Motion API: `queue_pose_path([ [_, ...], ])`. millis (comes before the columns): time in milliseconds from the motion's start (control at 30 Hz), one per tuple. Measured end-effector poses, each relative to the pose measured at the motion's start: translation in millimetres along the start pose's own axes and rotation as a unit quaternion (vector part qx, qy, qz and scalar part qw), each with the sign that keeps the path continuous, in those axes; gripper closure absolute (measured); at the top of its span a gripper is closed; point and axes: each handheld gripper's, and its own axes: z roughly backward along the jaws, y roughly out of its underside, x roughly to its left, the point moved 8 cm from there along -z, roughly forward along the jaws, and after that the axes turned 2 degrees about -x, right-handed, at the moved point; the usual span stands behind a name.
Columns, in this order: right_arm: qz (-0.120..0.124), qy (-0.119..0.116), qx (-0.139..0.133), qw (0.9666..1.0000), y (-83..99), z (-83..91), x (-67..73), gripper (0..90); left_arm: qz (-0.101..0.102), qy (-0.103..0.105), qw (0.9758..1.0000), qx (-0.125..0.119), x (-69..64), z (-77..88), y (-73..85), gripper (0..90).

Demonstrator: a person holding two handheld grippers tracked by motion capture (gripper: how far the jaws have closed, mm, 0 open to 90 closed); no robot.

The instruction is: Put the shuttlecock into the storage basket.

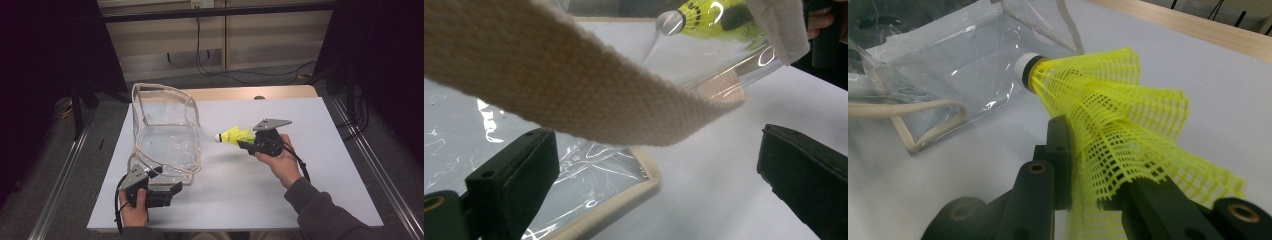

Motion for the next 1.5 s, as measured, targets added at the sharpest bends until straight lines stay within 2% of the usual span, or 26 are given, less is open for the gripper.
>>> queue_pose_path([
  [400,0.01,-0.003,0.001,0.9999,-19.9,13.1,-1.6,80.1,0.0,-0.003,1.0,0.0,0.9,2.8,-0.3,3.4],
  [733,0.02,-0.011,-0.006,0.9997,-43.6,24.0,2.4,80.1,0.0,-0.003,1.0,-0.002,0.8,2.7,-0.9,3.4],
  [1500,0.04,-0.017,-0.014,0.9989,-80.8,36.6,13.2,80.1,0.0,-0.001,1.0,-0.001,0.7,2.2,-0.8,3.4],
])
